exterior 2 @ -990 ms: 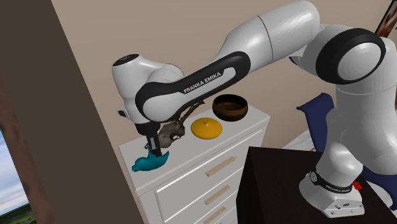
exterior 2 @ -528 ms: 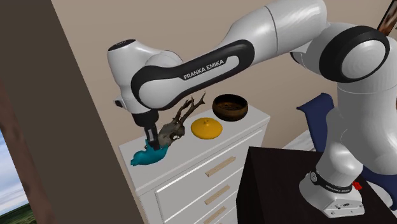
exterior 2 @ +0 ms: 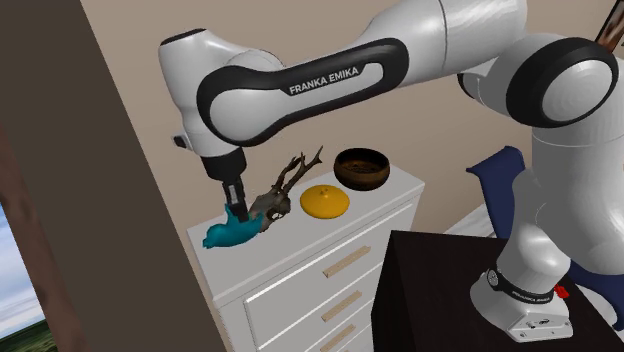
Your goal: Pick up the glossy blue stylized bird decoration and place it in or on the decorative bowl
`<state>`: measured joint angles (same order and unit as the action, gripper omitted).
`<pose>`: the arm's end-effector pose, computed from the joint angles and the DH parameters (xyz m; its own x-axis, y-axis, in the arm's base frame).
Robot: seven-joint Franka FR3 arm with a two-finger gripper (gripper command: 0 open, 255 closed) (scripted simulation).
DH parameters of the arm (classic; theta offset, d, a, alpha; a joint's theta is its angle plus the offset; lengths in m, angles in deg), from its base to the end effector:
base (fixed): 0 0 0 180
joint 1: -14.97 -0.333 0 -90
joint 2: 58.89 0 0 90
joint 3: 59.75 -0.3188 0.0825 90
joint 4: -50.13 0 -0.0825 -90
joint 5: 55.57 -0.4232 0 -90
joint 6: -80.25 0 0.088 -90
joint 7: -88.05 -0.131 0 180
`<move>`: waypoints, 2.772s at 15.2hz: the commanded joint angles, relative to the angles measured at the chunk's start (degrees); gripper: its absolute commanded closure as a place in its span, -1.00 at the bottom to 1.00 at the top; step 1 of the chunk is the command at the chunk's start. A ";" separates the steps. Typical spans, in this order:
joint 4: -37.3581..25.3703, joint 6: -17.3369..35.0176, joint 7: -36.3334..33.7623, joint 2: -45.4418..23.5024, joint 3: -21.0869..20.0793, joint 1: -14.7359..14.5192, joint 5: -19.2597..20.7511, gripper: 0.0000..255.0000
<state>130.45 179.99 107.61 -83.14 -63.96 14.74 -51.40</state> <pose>0.7121 0.0395 0.4259 0.9057 0.4138 -0.0919 0.4163 -0.9092 0.0101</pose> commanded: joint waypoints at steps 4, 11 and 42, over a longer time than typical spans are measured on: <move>-3.44 -3.65 0.15 0.20 -0.03 -0.08 -0.05 1.00; -9.82 -9.39 0.39 -0.43 -0.04 -0.25 -0.04 1.00; 24.71 -3.78 29.56 30.38 13.10 16.66 1.21 1.00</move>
<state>154.73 176.09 135.65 -53.22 -51.66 30.70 -50.40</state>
